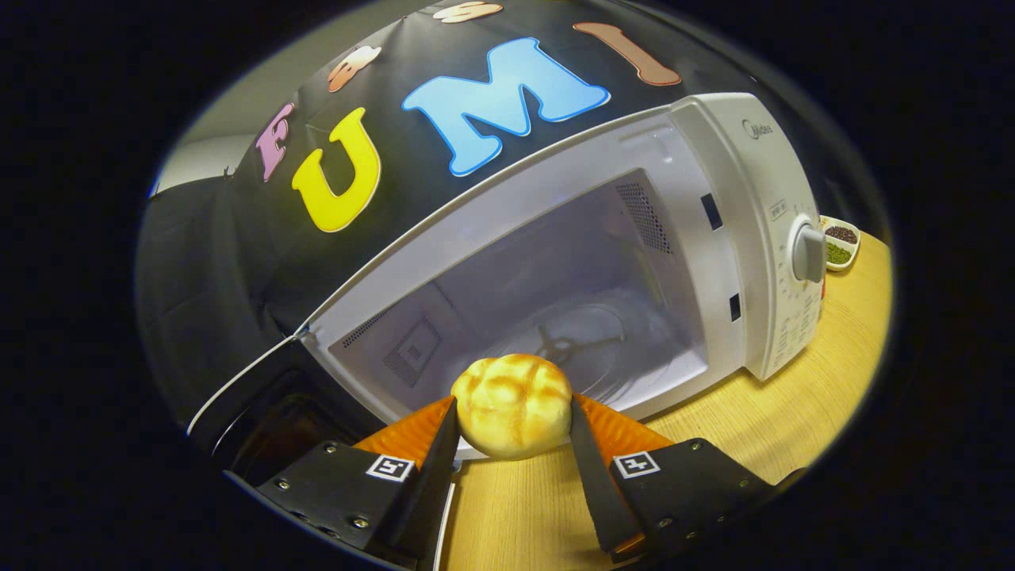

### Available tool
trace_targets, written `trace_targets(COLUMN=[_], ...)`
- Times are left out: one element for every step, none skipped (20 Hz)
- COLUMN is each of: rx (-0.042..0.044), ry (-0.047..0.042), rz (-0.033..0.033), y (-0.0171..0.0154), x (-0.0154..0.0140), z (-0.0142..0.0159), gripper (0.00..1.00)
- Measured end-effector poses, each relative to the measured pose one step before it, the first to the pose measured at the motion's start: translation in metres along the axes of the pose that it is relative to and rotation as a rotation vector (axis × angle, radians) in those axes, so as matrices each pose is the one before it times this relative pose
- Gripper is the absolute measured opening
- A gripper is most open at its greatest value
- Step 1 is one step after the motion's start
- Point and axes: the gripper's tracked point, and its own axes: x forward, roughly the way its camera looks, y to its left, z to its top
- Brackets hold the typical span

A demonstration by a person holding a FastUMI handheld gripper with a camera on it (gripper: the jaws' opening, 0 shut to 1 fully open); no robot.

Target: Open the microwave, put the food inside, and close the microwave door.

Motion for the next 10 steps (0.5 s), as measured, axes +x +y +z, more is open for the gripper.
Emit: trace_targets(rx=[-0.01016,-0.01045,-0.00311,0.00207,0.00001,0.00771,0.01317,0.02226,0.02209,0.00711], ry=[-0.00855,-0.00944,-0.00643,0.00258,0.00735,0.00827,0.00715,0.00425,0.01078,-0.01489], rz=[-0.01576,-0.01247,-0.00786,-0.01005,-0.01103,-0.00539,-0.00469,-0.00363,-0.00452,0.01460], y=[-0.00309,-0.00141,-0.00139,-0.00189,-0.00307,-0.00164,-0.00234,-0.00218,-0.00178,0.00257], x=[0.00845,0.00883,0.00767,0.00755,0.00713,0.00792,0.00667,0.00545,0.00390,0.00228], z=[-0.00013,0.00024,0.00023,-0.00147,-0.00284,-0.00177,-0.00199,-0.00133,-0.00227,0.00372], gripper=[0.76,0.76,0.76,0.76,0.76,0.76,0.76,0.76,0.77,0.79])
